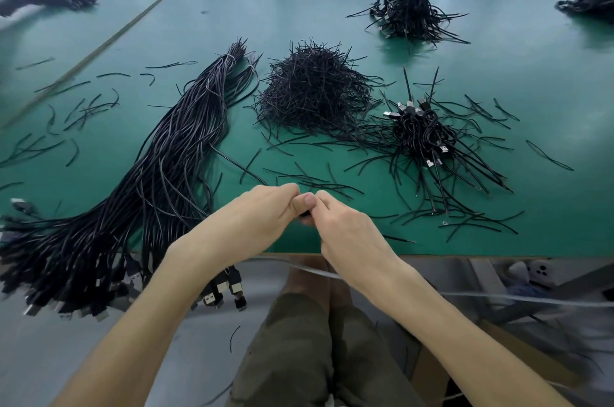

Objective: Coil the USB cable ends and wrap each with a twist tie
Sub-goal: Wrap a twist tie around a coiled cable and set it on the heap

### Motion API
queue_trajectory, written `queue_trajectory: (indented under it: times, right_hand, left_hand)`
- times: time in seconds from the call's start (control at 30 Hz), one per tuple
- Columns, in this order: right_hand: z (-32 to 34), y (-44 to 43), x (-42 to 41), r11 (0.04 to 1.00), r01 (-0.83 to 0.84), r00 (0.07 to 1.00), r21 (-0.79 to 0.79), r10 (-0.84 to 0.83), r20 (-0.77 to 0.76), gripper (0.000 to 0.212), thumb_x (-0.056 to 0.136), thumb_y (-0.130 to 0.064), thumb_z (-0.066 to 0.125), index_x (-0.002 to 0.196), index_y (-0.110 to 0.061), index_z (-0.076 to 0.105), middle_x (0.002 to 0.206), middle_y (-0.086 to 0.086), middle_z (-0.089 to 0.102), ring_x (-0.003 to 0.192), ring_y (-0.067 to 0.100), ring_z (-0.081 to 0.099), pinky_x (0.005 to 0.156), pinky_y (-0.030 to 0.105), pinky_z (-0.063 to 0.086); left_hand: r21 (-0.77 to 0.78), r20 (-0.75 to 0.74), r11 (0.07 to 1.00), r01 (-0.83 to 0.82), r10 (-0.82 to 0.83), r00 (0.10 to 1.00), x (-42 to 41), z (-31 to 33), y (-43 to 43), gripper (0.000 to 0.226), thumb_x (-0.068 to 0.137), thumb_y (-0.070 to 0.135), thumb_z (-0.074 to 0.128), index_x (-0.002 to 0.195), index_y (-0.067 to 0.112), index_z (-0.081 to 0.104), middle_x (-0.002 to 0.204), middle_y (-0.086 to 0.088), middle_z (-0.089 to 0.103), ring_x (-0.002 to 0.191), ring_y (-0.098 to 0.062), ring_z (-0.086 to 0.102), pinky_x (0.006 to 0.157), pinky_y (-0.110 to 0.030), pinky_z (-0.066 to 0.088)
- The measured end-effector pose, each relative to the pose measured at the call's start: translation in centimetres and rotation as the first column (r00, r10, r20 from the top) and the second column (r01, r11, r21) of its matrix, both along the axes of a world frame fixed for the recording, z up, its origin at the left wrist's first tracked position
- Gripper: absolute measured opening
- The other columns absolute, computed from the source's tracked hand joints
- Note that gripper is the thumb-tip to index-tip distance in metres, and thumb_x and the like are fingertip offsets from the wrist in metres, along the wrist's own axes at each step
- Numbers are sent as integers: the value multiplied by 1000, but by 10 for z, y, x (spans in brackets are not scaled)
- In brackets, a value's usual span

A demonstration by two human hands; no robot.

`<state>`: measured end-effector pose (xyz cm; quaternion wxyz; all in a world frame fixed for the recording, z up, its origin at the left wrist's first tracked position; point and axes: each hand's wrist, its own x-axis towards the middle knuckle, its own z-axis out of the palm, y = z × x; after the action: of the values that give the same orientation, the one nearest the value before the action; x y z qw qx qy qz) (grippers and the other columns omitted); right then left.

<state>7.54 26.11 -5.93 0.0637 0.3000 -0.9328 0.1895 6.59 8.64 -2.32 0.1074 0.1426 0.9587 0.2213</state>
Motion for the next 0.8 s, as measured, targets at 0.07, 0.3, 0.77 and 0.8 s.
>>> queue_trajectory:
  times: [0.07,0.3,0.77,0.8]
  right_hand:
    - [-1,1,-1,999,26,1000,-25,-26,3,29,91,9,49,115,-4,60,99,8,56,79,27,56,60,43,51]
    - [-4,3,-6,996,79,995,-50,-82,-64,20,96,-4,55,115,-9,57,102,3,59,76,25,61,56,41,53]
    - [-3,3,-14,999,40,982,-7,-41,-186,25,94,0,61,116,-11,62,97,1,60,87,21,63,68,35,54]
    - [-3,1,-16,999,40,977,-26,-45,-208,24,95,-2,62,117,-10,63,98,2,61,88,23,63,74,35,53]
  left_hand:
    - [-47,-35,999,4,-6,999,0,-1,2,65,97,67,16,92,17,57,81,-2,61,69,-21,57,70,-40,50]
    - [34,-93,999,-22,25,995,-1,-8,1,44,108,48,29,78,18,42,74,0,52,67,-21,49,67,-40,44]
    - [197,73,980,-3,-12,997,-9,-7,-4,50,110,44,28,79,17,58,65,4,51,56,-12,44,58,-26,38]
    - [208,46,978,-11,1,999,-9,-8,-4,49,110,43,28,76,16,52,66,3,50,57,-13,42,58,-27,36]
